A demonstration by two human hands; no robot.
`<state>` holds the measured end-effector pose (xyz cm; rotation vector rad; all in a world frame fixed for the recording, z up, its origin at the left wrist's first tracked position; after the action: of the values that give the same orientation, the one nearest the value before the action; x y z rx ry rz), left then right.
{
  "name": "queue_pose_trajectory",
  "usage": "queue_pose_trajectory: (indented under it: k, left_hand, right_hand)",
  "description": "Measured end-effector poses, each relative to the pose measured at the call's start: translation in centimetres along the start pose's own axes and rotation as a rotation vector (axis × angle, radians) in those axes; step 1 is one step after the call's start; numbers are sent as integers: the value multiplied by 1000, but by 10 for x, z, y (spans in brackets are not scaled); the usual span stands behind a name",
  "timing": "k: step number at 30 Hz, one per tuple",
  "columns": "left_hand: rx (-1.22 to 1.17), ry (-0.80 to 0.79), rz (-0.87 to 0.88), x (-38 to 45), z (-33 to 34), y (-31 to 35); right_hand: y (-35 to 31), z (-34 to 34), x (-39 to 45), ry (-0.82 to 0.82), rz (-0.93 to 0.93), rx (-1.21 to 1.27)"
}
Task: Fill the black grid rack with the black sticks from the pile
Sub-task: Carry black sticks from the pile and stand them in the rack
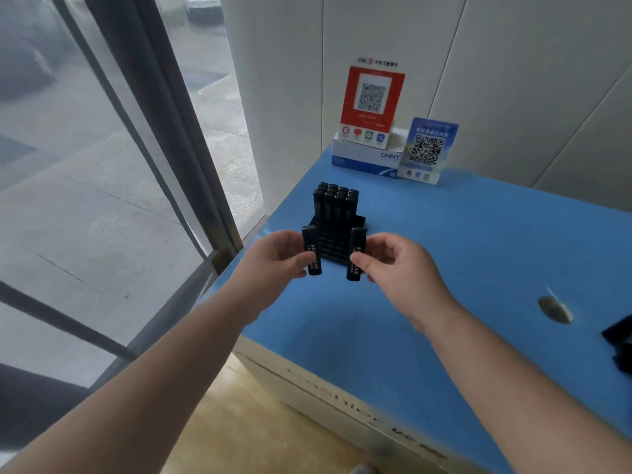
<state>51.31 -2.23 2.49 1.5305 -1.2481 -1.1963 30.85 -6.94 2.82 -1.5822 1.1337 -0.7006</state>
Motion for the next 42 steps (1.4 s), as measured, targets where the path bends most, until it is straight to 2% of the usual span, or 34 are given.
queue_pose_trajectory:
  k: [7,12,19,27,32,42]
  left_hand:
    - [124,-51,-4,55,-25,2]
    - [145,-66,98,103,-42,0]
    - [414,-191,247,163,-57,-13]
    - [584,-252,391,191,-57,-40]
    - [609,-270,424,195,-55,-43]
    - [559,-261,367,196,-56,-44]
  right_hand:
    - [-3,5,53,31,9,-67]
    - [-3,16,87,114,29,-92]
    - [2,36,111,325,77,-43]
    - [10,51,114,406,145,-46]
    - [10,56,118,468,158,-82]
    - [25,69,140,539,210,-190]
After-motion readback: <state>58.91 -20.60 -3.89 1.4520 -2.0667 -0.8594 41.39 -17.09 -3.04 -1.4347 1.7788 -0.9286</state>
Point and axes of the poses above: each hand's wrist, its own x-axis towards the middle knuckle, its own z-axis out of the palm, y = z × x, the point moved 2 cm from there along x, towards the middle knuckle, and after that the axes turned 9 degrees about -y, right-handed, at the moved point
